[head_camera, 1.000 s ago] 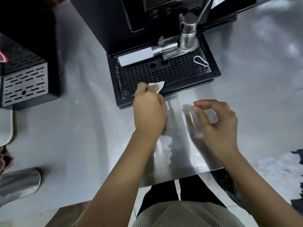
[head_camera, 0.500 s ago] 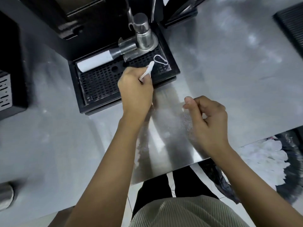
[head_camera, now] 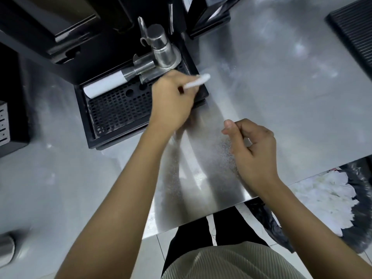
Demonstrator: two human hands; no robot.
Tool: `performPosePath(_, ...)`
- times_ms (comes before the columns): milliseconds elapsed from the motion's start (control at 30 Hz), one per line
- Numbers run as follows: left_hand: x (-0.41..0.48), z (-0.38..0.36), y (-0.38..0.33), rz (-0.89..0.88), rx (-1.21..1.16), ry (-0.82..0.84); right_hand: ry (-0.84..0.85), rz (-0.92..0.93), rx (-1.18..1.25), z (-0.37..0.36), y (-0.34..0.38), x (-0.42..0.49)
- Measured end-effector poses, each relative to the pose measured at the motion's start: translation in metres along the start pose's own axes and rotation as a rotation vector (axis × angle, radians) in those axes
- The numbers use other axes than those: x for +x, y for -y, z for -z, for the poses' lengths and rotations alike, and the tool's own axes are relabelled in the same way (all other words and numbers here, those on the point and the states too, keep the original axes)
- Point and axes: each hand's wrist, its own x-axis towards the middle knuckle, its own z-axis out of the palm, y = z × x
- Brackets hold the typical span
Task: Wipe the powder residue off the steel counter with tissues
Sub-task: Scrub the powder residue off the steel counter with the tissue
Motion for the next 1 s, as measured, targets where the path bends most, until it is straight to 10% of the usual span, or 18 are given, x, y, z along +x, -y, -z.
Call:
performPosePath(133,0.046,0.011,0.004,0.012,-0.014,-0.146,-0.003,0.006,0.015,-0.001,0.000,0.004)
performPosePath(500,-0.044,-0.021,0.004,-0.364,0.166,0.124,-0.019,0.073,0.008,-0.010,0.008,0.015)
performPosePath(667,-0.049,-0.011,0.019,-0.070,0.114,-0.229,-0.026,0.097,0.012,-0.009,0.010,0.017)
performPosePath(800,-0.056,-0.015,0.012,-0.129,0.090,-0.040,-0.007,0.135,0.002,-0.013,0.012,0.015)
performPosePath(1000,-0.060,0.001,0.021,0.168,0.010,-0.353,0.027,0.164,-0.005,-0.023,0.014,0.008)
